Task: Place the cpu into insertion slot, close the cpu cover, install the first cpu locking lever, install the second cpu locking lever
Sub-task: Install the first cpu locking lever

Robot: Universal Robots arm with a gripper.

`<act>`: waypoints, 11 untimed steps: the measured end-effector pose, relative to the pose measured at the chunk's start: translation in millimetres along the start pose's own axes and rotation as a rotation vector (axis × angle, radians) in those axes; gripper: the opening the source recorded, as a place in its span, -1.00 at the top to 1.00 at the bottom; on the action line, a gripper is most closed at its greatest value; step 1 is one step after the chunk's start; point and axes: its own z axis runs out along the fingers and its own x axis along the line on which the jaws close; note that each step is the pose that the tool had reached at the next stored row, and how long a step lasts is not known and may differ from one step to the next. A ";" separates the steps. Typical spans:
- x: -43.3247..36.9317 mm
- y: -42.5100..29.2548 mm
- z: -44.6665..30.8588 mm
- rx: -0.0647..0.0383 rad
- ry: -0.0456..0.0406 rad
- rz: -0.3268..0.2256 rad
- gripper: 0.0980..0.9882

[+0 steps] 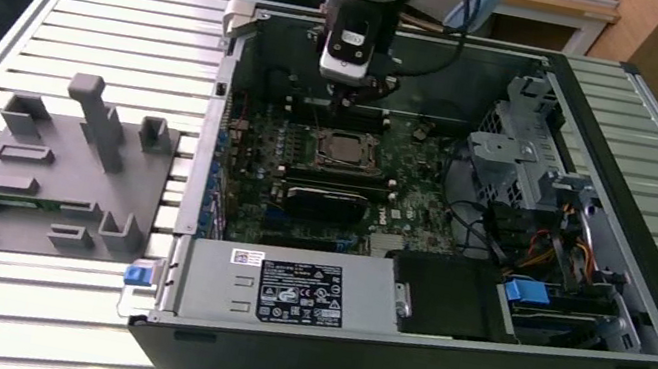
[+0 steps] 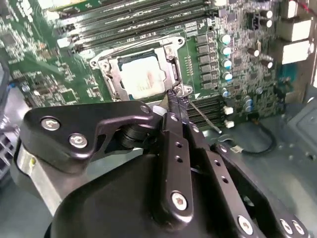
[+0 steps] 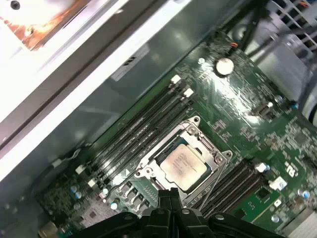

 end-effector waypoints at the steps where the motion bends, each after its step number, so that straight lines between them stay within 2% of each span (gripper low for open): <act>1: 0.0 0.0 0.0 0.001 0.0004 -0.020 0.96; 8: 0.0 0.0 0.2 0.005 0.0034 -0.148 0.96; 9: 0.0 0.0 0.2 0.006 0.0042 -0.189 0.96; 11: 0.0 0.0 0.3 0.007 0.0051 -0.225 0.96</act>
